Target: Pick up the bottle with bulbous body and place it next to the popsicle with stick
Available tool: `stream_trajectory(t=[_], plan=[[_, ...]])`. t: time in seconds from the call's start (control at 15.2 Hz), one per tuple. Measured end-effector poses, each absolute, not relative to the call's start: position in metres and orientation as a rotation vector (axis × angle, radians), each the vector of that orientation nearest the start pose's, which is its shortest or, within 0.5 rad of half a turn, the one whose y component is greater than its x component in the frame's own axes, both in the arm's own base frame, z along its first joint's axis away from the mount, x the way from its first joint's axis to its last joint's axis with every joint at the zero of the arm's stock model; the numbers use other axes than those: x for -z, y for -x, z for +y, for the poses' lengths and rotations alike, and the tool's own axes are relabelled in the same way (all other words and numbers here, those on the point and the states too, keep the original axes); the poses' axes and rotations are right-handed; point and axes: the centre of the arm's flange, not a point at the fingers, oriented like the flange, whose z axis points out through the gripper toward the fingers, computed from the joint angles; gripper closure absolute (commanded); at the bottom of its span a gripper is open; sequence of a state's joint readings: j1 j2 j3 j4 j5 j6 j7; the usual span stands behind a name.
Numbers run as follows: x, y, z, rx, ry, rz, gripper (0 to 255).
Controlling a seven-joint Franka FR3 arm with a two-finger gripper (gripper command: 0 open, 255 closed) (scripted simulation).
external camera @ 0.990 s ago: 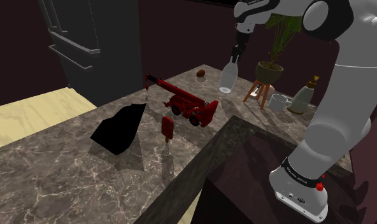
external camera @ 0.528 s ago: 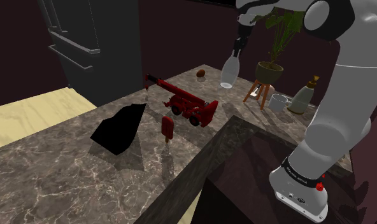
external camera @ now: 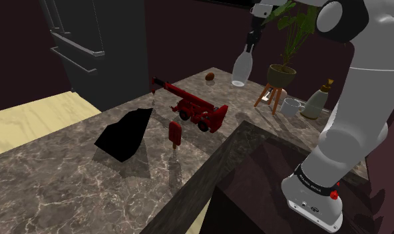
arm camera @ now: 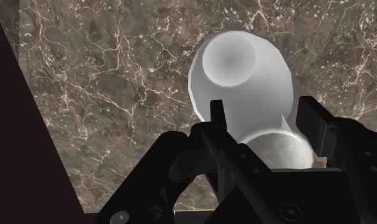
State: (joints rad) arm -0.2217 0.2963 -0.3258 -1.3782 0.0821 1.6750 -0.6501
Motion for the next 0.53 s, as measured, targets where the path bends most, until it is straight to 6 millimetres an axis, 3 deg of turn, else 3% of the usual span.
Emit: stream_trajectory(t=[0.53], plan=[[-0.598,-0.57,-0.304,0.01,3.155,-0.171,255]])
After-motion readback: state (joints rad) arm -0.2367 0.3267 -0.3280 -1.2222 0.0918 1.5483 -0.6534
